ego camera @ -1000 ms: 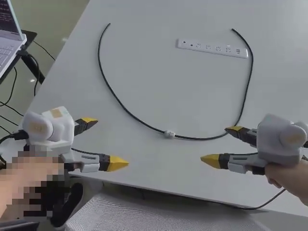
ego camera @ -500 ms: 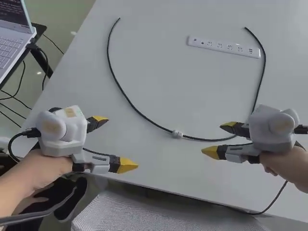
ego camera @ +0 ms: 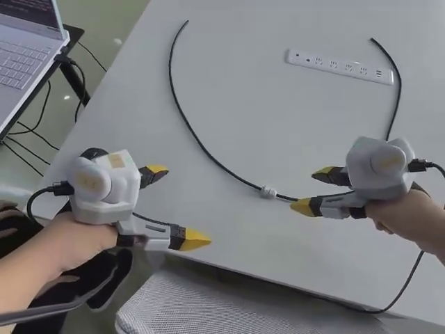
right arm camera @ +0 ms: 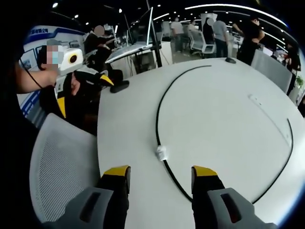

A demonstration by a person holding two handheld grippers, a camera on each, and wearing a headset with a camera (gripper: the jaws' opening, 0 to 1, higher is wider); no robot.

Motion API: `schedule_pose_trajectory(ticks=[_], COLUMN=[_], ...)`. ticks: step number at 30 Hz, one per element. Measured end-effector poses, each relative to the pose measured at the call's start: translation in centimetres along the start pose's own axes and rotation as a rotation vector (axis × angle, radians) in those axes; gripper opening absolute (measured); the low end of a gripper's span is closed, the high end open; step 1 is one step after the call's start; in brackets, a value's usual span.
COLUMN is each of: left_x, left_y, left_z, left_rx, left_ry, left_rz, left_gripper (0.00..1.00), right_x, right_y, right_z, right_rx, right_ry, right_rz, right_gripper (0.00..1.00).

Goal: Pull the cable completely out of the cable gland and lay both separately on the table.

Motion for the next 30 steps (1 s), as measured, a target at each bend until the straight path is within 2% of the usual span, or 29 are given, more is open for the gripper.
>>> schedule_pose_trajectory(ticks=[7, 15, 19, 24, 27, 30], left_x=[-0.6, -1.2, -1.2, -1.1, -1.4, -1.7], left_y=[0.3, 0.8, 1.0, 1.1, 1.1, 1.1], left_z=[0.0, -0.3, -0.7, -0.9, -1.2, -1.4], left_rx=[0.004, 0.009, 0.012, 0.012, 0.018, 0.025], left_ry=[0.003, 0.010, 0.013, 0.014, 0.012, 0.013], left_rz=[-0.004, -0.010, -0.007, -0.006, -0.014, -0.020], left_gripper=[0.99, 0.99, 0.98, 0.98, 0.98, 0.98], right_x=[0.7, 1.5, 1.2, 0.5, 0.1, -0.3], right_y=[-1.8, -3.8, -4.9, -6.1, -6.7, -7.3], right_z=[-0.2, 0.4, 0.6, 1.2, 1.0, 0.9], right_rx=[0.039, 0.069, 0.098, 0.118, 0.148, 0.157], right_ry=[0.029, 0.077, 0.116, 0.125, 0.117, 0.140], right_rz=[-0.041, -0.081, -0.118, -0.155, -0.170, -0.194], right_gripper=[0.46, 0.40, 0.36, 0.31, 0.28, 0.26])
Point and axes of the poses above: the centre of the closed fingertips' face, and the gripper's own axes: y roughly backward along the fingers, z roughly to its right, x roughly out of its top, the point moved 5 cm from there along y, roughly backward along the fingers, and after that the axes turned 8 degrees about y, right-handed, at the moved point
